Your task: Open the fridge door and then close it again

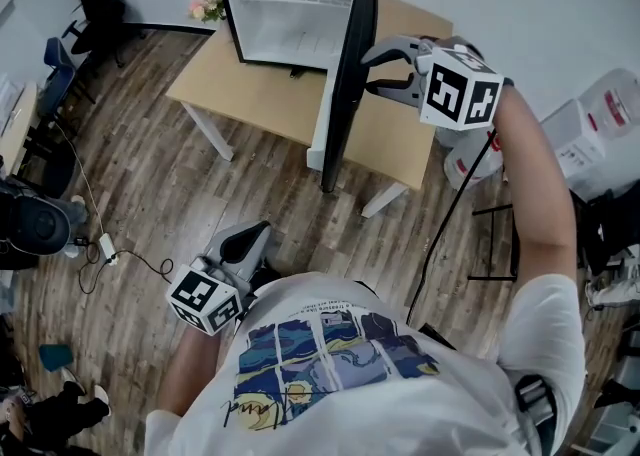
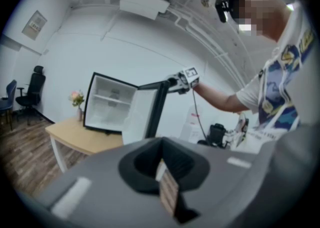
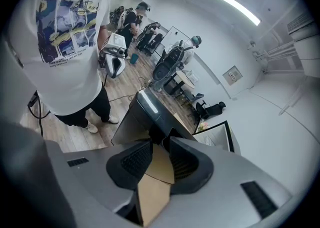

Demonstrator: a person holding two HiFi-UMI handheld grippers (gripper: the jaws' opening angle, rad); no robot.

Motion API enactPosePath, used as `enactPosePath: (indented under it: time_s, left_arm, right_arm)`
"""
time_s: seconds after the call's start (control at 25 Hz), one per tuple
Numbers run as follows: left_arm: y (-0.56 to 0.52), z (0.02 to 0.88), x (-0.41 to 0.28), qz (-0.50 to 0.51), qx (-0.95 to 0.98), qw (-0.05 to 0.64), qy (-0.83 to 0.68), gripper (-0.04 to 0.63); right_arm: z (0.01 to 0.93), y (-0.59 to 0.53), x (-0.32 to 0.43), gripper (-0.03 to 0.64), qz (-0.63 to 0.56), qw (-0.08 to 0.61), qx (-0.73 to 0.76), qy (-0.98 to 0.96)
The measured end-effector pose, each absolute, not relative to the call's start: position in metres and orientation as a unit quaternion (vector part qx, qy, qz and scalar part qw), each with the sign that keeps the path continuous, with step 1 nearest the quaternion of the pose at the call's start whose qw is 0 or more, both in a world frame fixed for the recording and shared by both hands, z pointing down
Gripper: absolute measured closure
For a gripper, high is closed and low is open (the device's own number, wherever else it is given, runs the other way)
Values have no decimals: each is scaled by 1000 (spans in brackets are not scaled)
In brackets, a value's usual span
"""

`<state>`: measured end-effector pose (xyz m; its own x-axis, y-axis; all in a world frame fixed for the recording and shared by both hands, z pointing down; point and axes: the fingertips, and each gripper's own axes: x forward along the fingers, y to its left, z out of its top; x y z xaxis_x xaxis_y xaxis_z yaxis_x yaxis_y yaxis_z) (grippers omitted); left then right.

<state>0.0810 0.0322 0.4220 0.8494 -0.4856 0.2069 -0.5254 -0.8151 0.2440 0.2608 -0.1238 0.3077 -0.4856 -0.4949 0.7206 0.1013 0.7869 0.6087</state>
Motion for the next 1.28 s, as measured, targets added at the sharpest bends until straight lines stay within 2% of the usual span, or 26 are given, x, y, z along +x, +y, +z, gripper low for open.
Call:
enactPosePath:
  time_s: [1.28]
  left_arm:
    - [26,425,77,68,949,146,-270,588]
  right_arm:
    - [311,-114,279,537,-300,509,111,-799]
